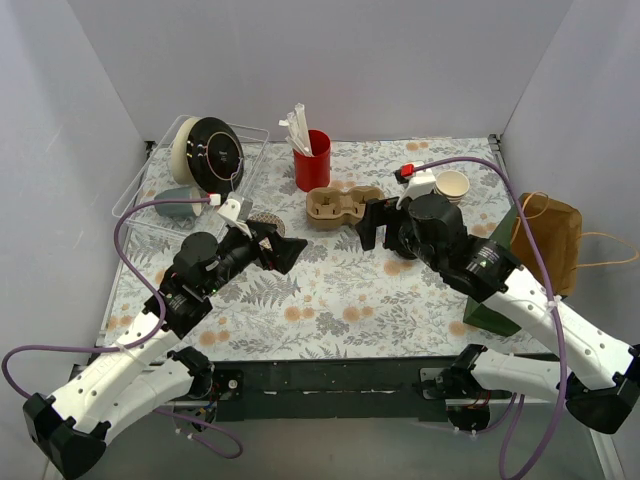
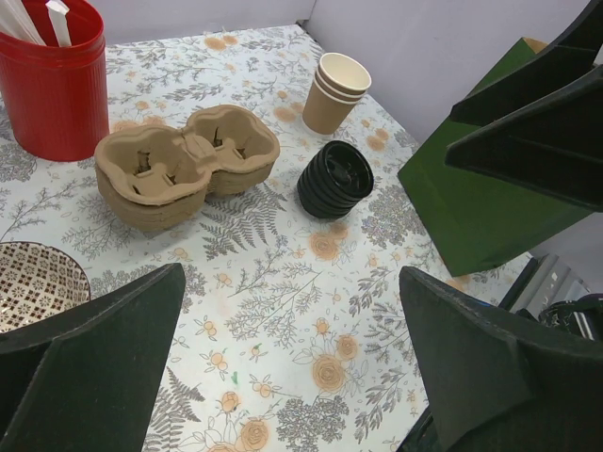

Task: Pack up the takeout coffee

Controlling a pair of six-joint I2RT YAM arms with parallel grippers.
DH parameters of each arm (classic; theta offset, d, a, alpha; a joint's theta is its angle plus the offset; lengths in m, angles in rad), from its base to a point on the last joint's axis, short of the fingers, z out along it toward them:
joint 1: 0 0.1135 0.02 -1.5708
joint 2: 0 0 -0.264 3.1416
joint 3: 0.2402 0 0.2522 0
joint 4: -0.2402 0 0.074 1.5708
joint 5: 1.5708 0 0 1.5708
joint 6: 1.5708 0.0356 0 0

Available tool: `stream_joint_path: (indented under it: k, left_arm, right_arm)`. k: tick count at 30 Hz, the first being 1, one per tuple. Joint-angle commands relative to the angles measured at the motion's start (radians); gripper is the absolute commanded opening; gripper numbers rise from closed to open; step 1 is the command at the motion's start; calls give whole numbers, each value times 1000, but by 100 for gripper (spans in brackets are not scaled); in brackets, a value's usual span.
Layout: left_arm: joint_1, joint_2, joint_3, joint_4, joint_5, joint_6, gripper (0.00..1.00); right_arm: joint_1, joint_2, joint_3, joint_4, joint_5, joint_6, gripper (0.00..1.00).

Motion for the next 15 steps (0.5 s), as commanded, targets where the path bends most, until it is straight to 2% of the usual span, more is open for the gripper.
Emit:
stream_joint_path:
  k: [1,15]
  left_arm:
    - [-3,-21,9,9,-2,14,98]
    - [-3,-27,9,8,-7,15,98]
  right_arm:
    - [0,2,15,24,25,15,98]
    - [0,-10,-14,72,62,10,98]
